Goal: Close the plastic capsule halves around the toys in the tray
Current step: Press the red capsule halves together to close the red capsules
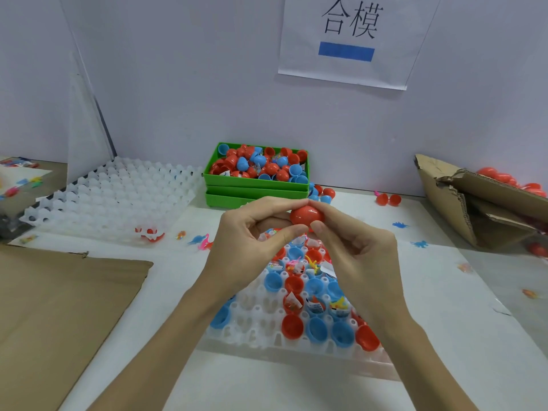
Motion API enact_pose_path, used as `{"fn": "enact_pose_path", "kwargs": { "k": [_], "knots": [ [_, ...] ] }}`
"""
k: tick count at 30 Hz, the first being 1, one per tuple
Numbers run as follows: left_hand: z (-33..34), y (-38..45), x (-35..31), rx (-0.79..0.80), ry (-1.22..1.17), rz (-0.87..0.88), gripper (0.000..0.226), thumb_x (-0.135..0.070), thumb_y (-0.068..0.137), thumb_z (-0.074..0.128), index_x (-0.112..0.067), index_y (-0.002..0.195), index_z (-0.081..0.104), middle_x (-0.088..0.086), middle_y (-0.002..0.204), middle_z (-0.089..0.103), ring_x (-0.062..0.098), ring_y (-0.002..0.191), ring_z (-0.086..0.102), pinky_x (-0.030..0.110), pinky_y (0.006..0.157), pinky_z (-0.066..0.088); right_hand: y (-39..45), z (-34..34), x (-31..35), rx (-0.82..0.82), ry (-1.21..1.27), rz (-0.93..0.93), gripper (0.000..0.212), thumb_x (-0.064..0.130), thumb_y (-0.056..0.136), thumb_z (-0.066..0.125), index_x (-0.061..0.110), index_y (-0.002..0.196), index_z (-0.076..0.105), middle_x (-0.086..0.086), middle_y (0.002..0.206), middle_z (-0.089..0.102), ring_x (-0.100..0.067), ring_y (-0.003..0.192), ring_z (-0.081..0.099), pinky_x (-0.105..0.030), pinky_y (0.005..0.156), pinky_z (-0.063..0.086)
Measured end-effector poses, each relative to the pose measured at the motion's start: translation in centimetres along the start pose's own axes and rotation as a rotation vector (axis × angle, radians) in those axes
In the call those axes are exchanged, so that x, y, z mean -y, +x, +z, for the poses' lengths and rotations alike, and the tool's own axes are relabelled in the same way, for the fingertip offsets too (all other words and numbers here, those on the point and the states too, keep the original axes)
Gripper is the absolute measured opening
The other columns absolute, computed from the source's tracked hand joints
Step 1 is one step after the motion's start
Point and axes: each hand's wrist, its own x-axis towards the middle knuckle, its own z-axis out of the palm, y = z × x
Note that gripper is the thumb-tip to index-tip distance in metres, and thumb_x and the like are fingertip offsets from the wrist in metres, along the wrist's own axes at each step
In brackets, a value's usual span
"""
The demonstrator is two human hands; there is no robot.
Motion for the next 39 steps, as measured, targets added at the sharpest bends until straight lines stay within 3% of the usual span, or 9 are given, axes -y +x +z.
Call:
{"fn": "enact_pose_path", "kwargs": {
  "k": [5, 9, 15, 24, 27, 29, 31, 34, 39],
  "knots": [
    [0.3, -0.2, 0.1, -0.033, 0.105, 0.051, 0.041, -0.015, 0.084, 0.081, -0.009, 0.124, 0.074, -0.001, 0.114, 0.077, 0.013, 0.102, 0.076, 0.023, 0.091, 0.059, -0.4, 0.7, -0.1, -0.012, -0.101, -0.025, 0.037, 0.019, 0.098, 0.065, 0.017, 0.135, 0.066, 0.015, 0.114, 0.073, 0.001, 0.102, 0.07, -0.017, 0.089, 0.057],
    [1.0, -0.5, 0.2, -0.028, 0.313, 0.23, 0.04, -0.003, 0.085, 0.082, -0.006, 0.124, 0.074, 0.002, 0.117, 0.075, 0.011, 0.109, 0.071, 0.025, 0.096, 0.057, -0.8, 1.7, 1.0, -0.052, -0.059, 0.011, 0.033, 0.044, 0.085, 0.071, 0.042, 0.117, 0.065, 0.035, 0.099, 0.069, 0.009, 0.094, 0.07, -0.007, 0.083, 0.053],
    [1.9, -1.1, 0.4, -0.072, 0.475, 0.37, 0.042, 0.002, 0.085, 0.082, -0.002, 0.126, 0.072, 0.005, 0.12, 0.075, 0.012, 0.112, 0.069, 0.028, 0.097, 0.058, -0.8, 1.6, -0.1, -0.125, 0.029, 0.142, 0.03, 0.024, 0.085, 0.081, 0.022, 0.114, 0.074, 0.013, 0.097, 0.077, -0.005, 0.092, 0.075, -0.023, 0.085, 0.061],
    [2.1, -1.4, 0.4, -0.096, 0.457, 0.36, 0.044, 0.002, 0.085, 0.083, -0.003, 0.127, 0.071, 0.004, 0.124, 0.074, 0.013, 0.118, 0.069, 0.031, 0.101, 0.057, -0.8, 1.7, 0.1, -0.08, 0.053, 0.135, 0.038, 0.032, 0.087, 0.074, 0.017, 0.122, 0.071, 0.006, 0.107, 0.076, -0.01, 0.1, 0.074, -0.033, 0.09, 0.061],
    [2.4, -1.2, 0.2, -0.114, 0.382, 0.287, 0.041, -0.002, 0.088, 0.08, -0.005, 0.128, 0.071, 0.001, 0.123, 0.074, 0.007, 0.114, 0.07, 0.026, 0.098, 0.057, -0.4, 1.3, 0.2, -0.015, 0.069, 0.151, 0.052, 0.042, 0.091, 0.059, 0.015, 0.135, 0.063, 0.007, 0.118, 0.072, -0.008, 0.11, 0.07, -0.03, 0.094, 0.059],
    [2.4, -1.0, 0.1, -0.134, 0.272, 0.165, 0.041, -0.006, 0.089, 0.079, -0.007, 0.129, 0.07, -0.003, 0.119, 0.076, 0.005, 0.109, 0.072, 0.021, 0.095, 0.057, -0.1, 0.7, 0.0, -0.008, 0.079, 0.143, 0.045, 0.035, 0.098, 0.054, 0.015, 0.137, 0.062, 0.009, 0.122, 0.071, -0.006, 0.112, 0.068, -0.029, 0.095, 0.058],
    [2.2, -0.8, 0.0, -0.128, 0.08, 0.018, 0.04, -0.006, 0.09, 0.078, -0.01, 0.129, 0.07, -0.007, 0.116, 0.077, 0.007, 0.108, 0.073, 0.02, 0.093, 0.058, 0.1, 0.3, -0.1, -0.015, 0.063, 0.121, 0.033, 0.019, 0.102, 0.056, 0.013, 0.133, 0.066, 0.007, 0.12, 0.072, -0.008, 0.11, 0.07, -0.029, 0.095, 0.058],
    [2.0, -0.5, -0.2, -0.12, -0.159, -0.118, 0.036, -0.006, 0.09, 0.078, -0.012, 0.125, 0.07, -0.006, 0.112, 0.078, 0.012, 0.107, 0.074, 0.02, 0.09, 0.058, 0.3, 0.1, -0.2, -0.034, 0.073, 0.115, 0.027, 0.014, 0.099, 0.062, 0.017, 0.125, 0.07, 0.007, 0.114, 0.075, -0.008, 0.104, 0.073, -0.026, 0.09, 0.059],
    [1.4, -0.2, -0.3, -0.129, -0.204, -0.165, 0.035, -0.016, 0.083, 0.083, -0.017, 0.117, 0.072, -0.008, 0.106, 0.079, 0.012, 0.101, 0.076, 0.02, 0.083, 0.06, 0.3, 0.1, -0.1, -0.034, 0.074, 0.123, 0.027, 0.015, 0.097, 0.065, 0.016, 0.123, 0.071, 0.006, 0.11, 0.076, -0.007, 0.096, 0.075, -0.023, 0.085, 0.06]
  ]
}}
